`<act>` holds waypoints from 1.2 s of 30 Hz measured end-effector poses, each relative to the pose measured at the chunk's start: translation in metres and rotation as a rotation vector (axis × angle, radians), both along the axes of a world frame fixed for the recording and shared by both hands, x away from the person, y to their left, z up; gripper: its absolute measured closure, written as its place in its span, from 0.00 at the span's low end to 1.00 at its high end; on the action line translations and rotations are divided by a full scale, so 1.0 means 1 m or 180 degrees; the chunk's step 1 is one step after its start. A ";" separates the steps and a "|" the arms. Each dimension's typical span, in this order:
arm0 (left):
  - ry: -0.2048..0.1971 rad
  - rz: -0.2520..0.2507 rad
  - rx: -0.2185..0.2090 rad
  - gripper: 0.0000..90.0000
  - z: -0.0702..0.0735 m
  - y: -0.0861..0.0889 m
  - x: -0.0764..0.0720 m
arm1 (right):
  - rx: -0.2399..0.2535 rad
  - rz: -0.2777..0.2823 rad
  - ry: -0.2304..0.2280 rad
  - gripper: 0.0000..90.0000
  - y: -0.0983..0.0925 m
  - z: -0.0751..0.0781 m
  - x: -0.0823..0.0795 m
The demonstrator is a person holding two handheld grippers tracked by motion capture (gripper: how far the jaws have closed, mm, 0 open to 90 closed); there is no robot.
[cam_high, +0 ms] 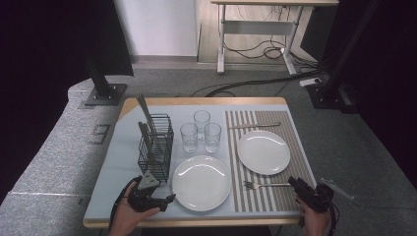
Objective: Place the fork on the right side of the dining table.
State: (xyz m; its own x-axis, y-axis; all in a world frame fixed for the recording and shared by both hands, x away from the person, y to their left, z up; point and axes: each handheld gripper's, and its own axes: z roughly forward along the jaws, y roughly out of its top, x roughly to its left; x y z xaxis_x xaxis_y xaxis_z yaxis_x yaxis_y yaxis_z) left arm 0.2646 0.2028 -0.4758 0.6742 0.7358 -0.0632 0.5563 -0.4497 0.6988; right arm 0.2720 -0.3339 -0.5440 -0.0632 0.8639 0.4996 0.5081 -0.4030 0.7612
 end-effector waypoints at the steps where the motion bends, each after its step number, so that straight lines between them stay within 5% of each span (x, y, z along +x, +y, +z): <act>1: -0.0001 0.0001 0.0000 0.28 0.000 0.000 0.000 | 0.0003 0.0001 -0.0007 0.58 0.000 0.000 0.000; 25: 0.0056 -0.0010 -0.0019 0.28 -0.006 -0.001 0.003 | -0.0007 0.0323 -0.0306 0.56 0.022 0.020 0.017; 36: 0.0030 -0.0019 -0.0001 0.28 -0.006 -0.002 0.003 | -0.0063 0.0519 -0.0327 0.52 0.043 0.026 0.033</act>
State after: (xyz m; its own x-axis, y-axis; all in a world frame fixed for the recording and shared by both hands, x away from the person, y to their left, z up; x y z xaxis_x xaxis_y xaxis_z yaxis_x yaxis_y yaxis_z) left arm 0.2673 0.2010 -0.4820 0.6780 0.7317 -0.0697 0.5601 -0.4529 0.6936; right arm 0.3048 -0.2911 -0.5175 -0.2530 0.8477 0.4663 0.4848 -0.3060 0.8194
